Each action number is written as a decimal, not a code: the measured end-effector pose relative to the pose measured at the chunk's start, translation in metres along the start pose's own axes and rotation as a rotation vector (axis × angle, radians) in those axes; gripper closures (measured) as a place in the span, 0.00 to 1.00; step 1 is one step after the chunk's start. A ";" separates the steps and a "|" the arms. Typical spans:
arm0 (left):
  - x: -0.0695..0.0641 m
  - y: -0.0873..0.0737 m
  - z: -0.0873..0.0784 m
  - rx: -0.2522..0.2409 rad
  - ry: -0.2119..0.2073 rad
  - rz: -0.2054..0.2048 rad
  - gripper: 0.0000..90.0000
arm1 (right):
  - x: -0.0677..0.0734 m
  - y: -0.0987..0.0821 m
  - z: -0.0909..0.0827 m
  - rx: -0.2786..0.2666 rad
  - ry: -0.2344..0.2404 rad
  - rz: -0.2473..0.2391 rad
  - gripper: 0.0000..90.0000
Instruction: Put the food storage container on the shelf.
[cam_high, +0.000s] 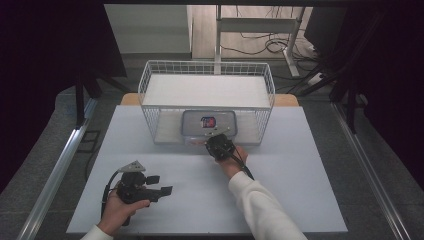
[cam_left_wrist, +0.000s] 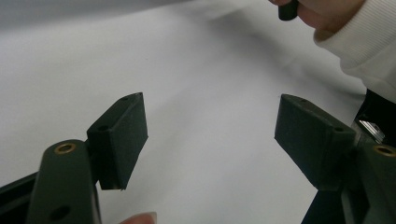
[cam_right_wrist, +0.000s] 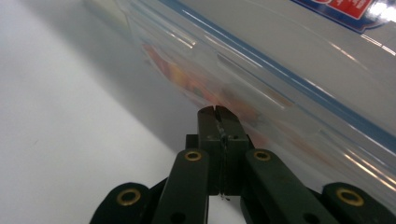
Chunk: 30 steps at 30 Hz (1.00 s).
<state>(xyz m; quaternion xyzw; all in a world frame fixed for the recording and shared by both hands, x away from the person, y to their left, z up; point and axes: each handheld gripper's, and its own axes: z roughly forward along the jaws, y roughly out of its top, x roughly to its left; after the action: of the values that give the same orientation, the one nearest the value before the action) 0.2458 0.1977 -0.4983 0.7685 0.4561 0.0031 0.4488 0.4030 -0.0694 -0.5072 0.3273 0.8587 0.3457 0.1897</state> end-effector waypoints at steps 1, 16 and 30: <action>0.000 0.000 0.000 0.000 -0.001 0.000 0.28 | -0.003 0.002 0.002 -0.001 -0.001 0.011 0.99; 0.003 0.000 -0.001 0.000 -0.001 -0.003 0.28 | -0.020 0.014 0.017 -0.010 -0.039 0.062 0.99; 0.006 0.000 -0.001 0.006 0.000 -0.008 0.28 | -0.022 0.015 0.010 -0.015 -0.032 0.062 0.99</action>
<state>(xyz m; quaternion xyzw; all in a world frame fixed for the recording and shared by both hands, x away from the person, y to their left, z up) 0.2487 0.2022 -0.5003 0.7679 0.4591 -0.0001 0.4468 0.4309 -0.0719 -0.5007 0.3579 0.8425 0.3524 0.1948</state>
